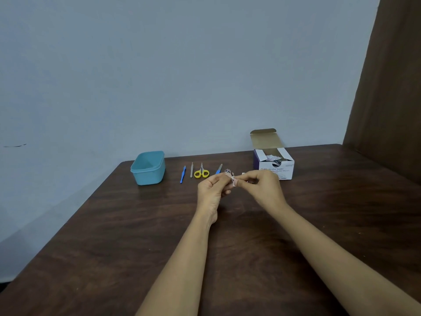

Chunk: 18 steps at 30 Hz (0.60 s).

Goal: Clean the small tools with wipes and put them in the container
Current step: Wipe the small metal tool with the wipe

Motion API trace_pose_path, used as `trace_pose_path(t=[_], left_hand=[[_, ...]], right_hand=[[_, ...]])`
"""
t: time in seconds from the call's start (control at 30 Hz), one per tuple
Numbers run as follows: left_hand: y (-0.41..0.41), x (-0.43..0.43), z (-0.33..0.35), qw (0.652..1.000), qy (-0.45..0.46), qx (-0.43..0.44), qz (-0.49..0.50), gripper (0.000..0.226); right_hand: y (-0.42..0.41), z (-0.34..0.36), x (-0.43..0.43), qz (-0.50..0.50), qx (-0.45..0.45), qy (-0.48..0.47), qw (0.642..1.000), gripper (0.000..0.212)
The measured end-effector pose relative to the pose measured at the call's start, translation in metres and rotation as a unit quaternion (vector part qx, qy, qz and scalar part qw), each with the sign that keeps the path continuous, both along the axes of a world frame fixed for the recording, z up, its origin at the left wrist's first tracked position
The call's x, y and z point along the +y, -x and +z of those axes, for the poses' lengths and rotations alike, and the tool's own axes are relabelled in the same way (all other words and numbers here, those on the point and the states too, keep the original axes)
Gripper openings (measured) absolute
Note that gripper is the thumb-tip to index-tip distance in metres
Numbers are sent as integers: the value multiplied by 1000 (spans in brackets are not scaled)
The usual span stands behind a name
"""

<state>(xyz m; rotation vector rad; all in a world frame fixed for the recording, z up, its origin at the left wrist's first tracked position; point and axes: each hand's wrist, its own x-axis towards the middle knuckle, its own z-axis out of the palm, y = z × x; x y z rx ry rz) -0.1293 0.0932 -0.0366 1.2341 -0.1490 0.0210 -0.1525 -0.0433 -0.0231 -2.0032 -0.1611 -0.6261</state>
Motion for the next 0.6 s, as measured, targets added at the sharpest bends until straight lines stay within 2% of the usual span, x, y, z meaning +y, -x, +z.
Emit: trace_pose_path(t=[0.17, 0.27, 0.4, 0.53, 0.6], left_hand=[[-2, -1, -3, 1000, -19, -13, 7, 8], [-3, -2, -4, 999, -38, -15, 15, 16], [-4, -2, -4, 999, -34, -19, 1, 24], [-4, -3, -3, 998, -48, -22, -18, 13], [-5, -3, -4, 998, -55, -27, -24, 14]], right_hand=[[-2, 1, 0, 0, 74, -82, 994, 10], [-4, -2, -2, 31, 114, -131, 984, 7], [-3, 1, -3, 74, 184, -205, 958, 9], [-6, -1, -2, 81, 242, -287, 923, 5], [-7, -1, -1, 94, 251, -318, 910, 3]])
